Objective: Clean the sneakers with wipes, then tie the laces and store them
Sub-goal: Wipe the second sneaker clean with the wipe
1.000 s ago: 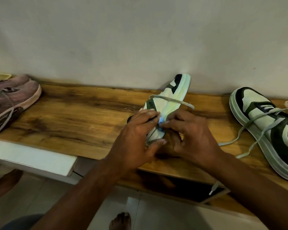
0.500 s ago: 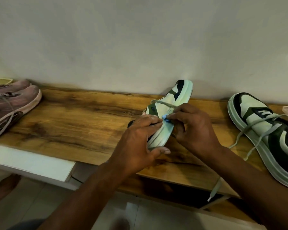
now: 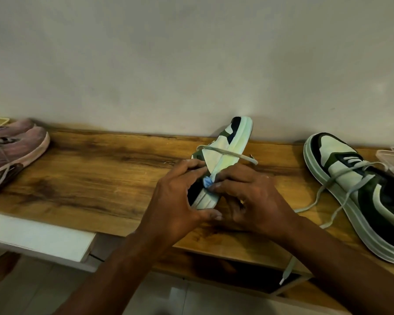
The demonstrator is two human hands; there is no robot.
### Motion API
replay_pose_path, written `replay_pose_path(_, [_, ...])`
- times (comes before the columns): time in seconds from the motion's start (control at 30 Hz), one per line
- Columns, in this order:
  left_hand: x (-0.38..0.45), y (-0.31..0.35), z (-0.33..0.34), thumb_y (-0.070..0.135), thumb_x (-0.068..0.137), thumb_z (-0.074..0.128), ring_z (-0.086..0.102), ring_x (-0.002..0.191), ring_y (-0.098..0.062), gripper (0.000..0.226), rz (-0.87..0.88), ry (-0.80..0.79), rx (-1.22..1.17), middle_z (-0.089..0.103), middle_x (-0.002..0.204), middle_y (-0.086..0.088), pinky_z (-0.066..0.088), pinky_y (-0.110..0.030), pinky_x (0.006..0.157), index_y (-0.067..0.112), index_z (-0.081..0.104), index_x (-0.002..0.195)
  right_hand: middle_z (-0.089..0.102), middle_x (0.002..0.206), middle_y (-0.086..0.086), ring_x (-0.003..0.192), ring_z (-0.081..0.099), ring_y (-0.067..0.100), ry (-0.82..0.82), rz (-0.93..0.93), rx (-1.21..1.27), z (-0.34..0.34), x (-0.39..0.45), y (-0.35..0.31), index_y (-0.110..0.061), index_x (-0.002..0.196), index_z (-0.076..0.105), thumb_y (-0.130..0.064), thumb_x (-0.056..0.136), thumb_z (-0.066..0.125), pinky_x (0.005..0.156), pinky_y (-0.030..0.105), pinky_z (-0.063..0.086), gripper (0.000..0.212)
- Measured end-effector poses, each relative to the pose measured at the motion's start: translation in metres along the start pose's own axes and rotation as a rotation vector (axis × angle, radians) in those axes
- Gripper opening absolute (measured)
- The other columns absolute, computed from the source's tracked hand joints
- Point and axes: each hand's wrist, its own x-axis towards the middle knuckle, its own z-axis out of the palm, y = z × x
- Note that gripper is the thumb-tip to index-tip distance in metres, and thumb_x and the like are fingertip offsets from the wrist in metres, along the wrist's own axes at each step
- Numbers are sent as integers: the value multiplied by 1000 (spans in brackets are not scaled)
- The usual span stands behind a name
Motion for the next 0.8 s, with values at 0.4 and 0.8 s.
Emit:
replay_pose_path(0.4, [1, -6, -2, 55, 45, 95, 53, 121, 5, 96, -83, 4, -92, 62, 128, 18, 40, -4, 100, 18, 71, 131, 70, 108, 6, 102, 63, 24, 20, 124, -97, 8, 22, 8, -8, 109, 78, -28, 83, 65, 86, 41, 57, 35])
replay_pose_path(0.8, [5, 2, 4, 52, 46, 99, 56, 115, 2, 92, -50, -17, -84, 64, 124, 16, 46, -8, 97, 18, 74, 127, 70, 111, 15, 102, 64, 34, 16, 193, -338, 5, 22, 23, -3, 111, 77, -1, 75, 81, 87, 43, 57, 36])
